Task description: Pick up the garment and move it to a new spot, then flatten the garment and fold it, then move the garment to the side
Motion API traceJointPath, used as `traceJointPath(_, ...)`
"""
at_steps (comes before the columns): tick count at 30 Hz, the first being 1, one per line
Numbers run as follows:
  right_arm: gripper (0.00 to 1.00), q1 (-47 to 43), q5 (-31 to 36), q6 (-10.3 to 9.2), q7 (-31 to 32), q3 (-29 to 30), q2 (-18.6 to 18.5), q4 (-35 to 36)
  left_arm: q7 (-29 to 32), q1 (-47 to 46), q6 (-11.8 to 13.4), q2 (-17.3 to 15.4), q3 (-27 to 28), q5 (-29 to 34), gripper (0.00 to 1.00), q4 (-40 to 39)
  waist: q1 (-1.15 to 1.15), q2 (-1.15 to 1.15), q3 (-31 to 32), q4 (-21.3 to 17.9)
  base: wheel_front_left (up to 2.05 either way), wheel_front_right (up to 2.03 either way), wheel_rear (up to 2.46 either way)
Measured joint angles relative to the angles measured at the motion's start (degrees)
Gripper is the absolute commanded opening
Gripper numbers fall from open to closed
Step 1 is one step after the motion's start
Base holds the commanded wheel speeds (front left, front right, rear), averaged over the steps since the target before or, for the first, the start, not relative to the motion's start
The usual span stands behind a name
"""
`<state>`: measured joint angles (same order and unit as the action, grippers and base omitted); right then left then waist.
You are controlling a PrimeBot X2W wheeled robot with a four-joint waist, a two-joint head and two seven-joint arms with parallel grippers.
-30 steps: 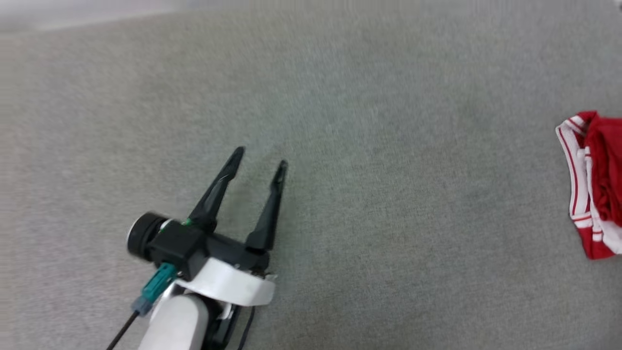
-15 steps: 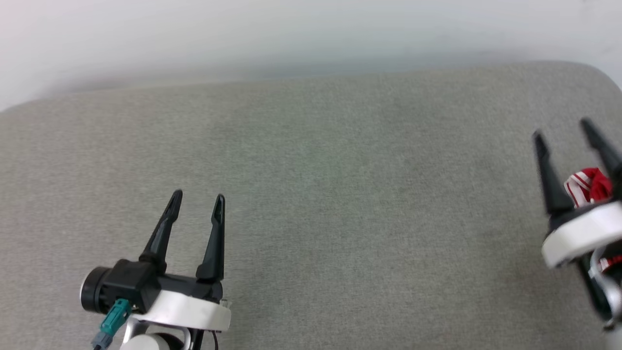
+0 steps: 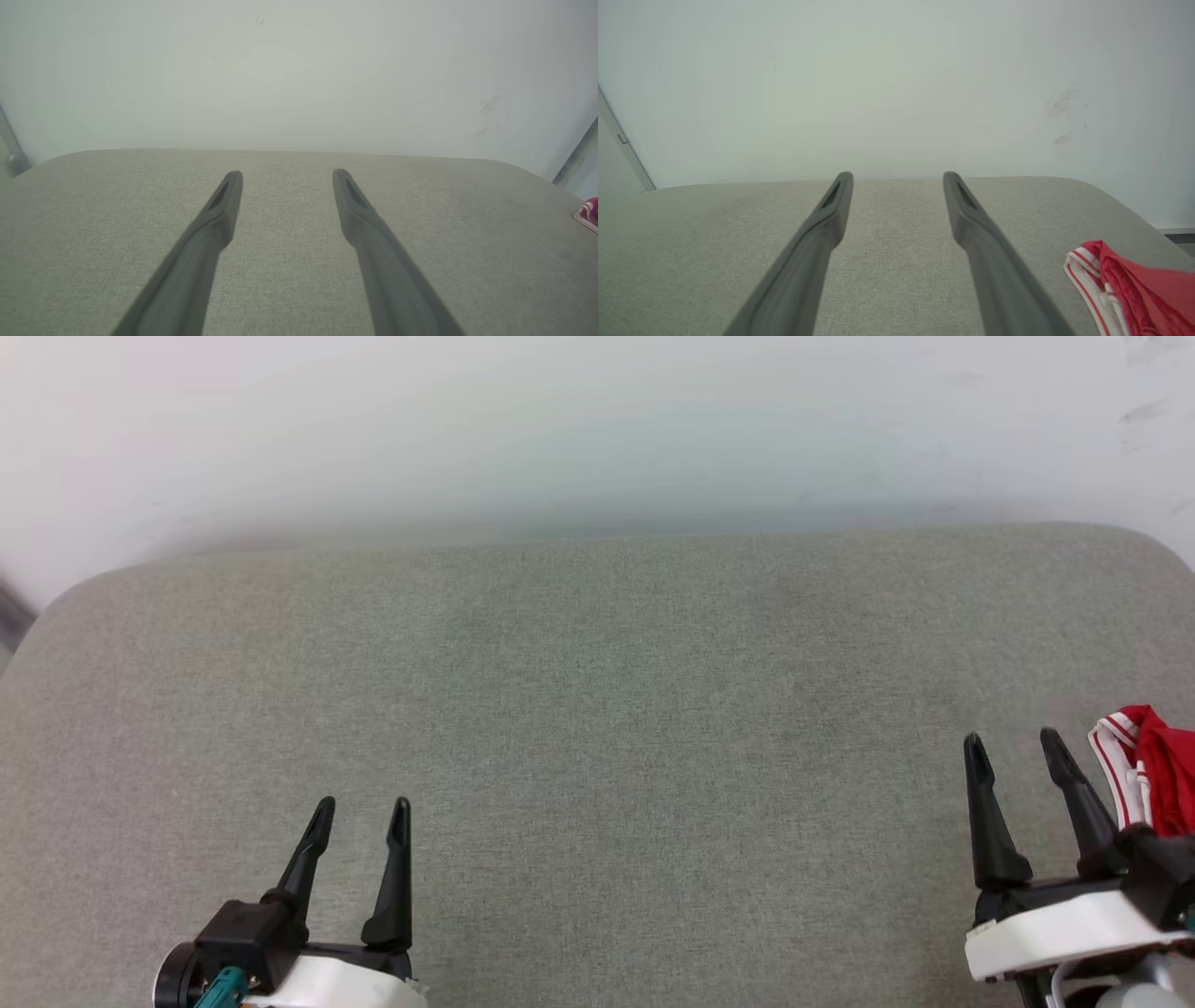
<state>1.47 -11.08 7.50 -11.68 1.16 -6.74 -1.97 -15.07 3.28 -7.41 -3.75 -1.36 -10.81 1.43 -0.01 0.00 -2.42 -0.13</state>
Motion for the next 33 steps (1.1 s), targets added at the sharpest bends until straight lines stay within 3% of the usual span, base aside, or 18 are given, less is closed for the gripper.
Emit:
traceJointPath(22, 1.0, -1.4, 1.05, 0.0, -2.65, -0.16, 1.96, -3.6, 0.0, 1.03, 0.0, 0.47, 0.82, 0.46, 1.0, -0.77, 0.01, 0.0, 0.3, -0.9, 0.0, 0.0, 0.0)
traceJointPath(23, 0.0, -1.4, 1.05, 0.0, -2.66, -0.21, 1.96, -3.63, 0.0, 1.03, 0.0, 0.51, 0.99, 0.46, 0.0, -0.97, 0.01, 0.0, 0.29, -0.9, 0.0, 0.0, 0.0)
traceJointPath(27, 0.0, -2.4, 0.89, 0.0, -2.46, -0.32, 1.98, -5.64, 0.27, 1.63, 0.01, 0.6, 0.8, 0.41, 0.0, 1.1, 0.01, 0.0, 0.29, -0.9, 0.0, 0.0, 0.0)
traceJointPath(33, 0.0, -2.65, -5.19, 0.0, -0.9, -0.11, 2.04, -6.38, 1.43, 1.93, 0.03, 0.53, 0.78, -6.14, 0.0, 1.89, 0.01, 0.0, 0.38, -0.86, 0.0, 0.0, 0.0)
